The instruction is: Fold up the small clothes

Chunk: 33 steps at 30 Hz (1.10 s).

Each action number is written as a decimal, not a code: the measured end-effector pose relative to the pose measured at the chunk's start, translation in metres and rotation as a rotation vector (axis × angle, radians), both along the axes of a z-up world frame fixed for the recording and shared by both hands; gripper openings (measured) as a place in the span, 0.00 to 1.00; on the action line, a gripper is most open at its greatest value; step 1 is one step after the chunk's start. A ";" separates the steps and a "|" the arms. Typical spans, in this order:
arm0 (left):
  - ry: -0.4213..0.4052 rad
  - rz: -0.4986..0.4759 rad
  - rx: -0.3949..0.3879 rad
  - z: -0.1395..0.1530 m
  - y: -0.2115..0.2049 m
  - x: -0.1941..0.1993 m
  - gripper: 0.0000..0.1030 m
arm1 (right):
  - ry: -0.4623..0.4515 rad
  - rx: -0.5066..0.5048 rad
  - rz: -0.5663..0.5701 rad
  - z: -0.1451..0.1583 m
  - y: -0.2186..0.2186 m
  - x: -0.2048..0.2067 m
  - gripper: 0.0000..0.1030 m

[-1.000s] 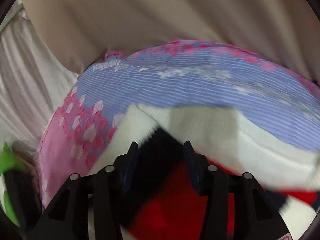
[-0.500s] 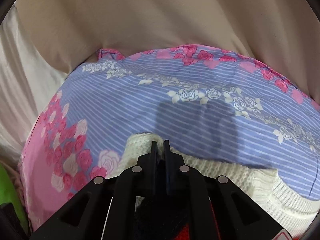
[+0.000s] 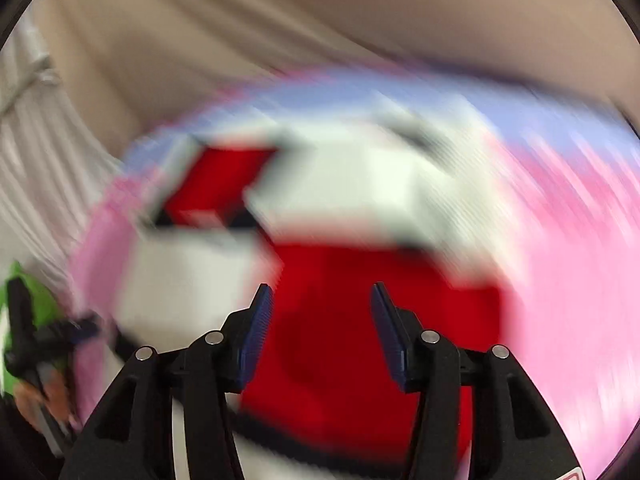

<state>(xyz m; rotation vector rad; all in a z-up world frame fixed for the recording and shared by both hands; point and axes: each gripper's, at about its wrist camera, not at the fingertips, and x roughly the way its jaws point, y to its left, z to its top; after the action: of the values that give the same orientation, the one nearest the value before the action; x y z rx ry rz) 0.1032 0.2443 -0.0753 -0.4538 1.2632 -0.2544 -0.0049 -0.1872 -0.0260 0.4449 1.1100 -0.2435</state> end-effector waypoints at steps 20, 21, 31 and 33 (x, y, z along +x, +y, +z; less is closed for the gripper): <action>0.021 -0.048 -0.012 0.054 -0.032 -0.070 0.08 | -0.093 0.035 -0.098 0.013 0.010 -0.128 0.05; 0.039 -0.075 -0.010 0.059 -0.035 -0.082 0.08 | -0.092 0.010 -0.065 0.028 0.004 -0.139 0.05; 0.357 -0.156 -0.033 0.061 -0.027 -0.211 0.08 | 0.437 0.150 0.248 0.024 0.006 -0.283 0.05; 0.249 -0.116 -0.074 0.086 -0.027 -0.177 0.08 | 0.339 0.195 0.208 0.046 -0.004 -0.268 0.05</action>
<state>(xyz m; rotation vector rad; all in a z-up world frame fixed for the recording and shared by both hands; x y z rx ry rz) -0.0740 0.2169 0.0111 -0.4867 1.5299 -0.3512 -0.2726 -0.1916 0.0203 0.4675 1.5106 -0.0257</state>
